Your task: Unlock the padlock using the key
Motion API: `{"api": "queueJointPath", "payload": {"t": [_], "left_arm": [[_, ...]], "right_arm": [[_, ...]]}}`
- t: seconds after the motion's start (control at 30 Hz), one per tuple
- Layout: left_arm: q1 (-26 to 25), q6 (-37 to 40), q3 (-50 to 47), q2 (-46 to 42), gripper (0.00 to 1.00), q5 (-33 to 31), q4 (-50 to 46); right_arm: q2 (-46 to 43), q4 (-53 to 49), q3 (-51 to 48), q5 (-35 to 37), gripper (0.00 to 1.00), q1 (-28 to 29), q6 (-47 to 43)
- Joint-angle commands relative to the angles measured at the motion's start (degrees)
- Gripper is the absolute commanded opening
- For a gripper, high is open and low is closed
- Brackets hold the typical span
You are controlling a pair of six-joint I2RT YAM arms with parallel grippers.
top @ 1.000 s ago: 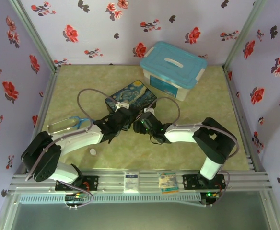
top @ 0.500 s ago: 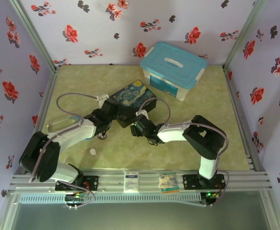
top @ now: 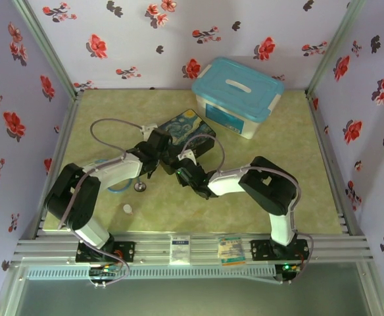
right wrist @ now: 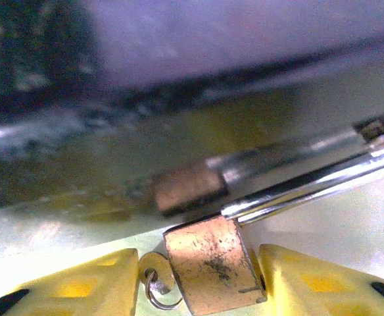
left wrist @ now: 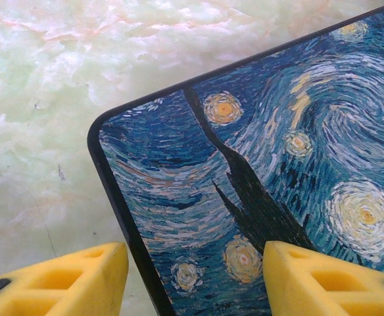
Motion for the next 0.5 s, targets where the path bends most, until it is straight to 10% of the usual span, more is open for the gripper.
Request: {"api": "queueJointPath", "payload": {"t": [0.0,0.47], "left_arm": [[0.7,2.1,-2.7,2.1,0.54,0.8,-3.2],[0.7,2.2,-6.6,0.4,0.54,1.5,-0.2]], "right_arm": [[1.3,3.8,0.4,1.9,0.39,-0.2,-1.0],[0.0,37.6,-17.9,-18.8,0.00,-9.2,20.4]]}}
